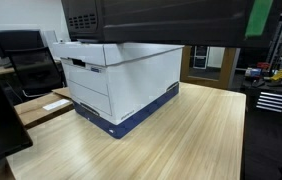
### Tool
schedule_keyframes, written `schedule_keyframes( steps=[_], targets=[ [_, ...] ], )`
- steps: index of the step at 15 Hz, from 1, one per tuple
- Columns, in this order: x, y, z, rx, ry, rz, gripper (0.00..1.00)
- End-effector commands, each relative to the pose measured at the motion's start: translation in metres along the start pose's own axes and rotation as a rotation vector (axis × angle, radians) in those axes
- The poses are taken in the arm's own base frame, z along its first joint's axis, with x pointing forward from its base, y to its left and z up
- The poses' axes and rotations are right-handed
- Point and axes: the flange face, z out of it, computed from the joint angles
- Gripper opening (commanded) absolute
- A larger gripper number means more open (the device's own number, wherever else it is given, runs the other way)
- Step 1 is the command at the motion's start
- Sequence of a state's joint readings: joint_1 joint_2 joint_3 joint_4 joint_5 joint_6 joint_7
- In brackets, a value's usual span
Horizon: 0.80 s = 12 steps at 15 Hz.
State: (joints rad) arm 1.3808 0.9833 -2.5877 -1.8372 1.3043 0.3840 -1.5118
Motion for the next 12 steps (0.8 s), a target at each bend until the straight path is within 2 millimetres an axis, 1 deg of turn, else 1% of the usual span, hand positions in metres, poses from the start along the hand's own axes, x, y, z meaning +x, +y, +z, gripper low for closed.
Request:
schedule_keyframes(
  steps=[1, 2, 3, 5, 7, 12],
  targets=[
    [0.005, -0.001, 0.008, -0.122, 0.022, 0.086, 0.02],
    [0.009, 0.013, 0.008, -0.144, 0.033, 0.119, 0.02],
    [0.018, 0.038, 0.016, -0.211, 0.023, 0.162, 0.02],
    [0.028, 0.065, 0.022, -0.241, 0.039, 0.225, 0.02],
    [0.036, 0.084, 0.027, -0.216, 0.061, 0.259, 0.02],
    [0.048, 0.086, 0.027, -0.180, 0.123, 0.304, 0.02]
  ],
)
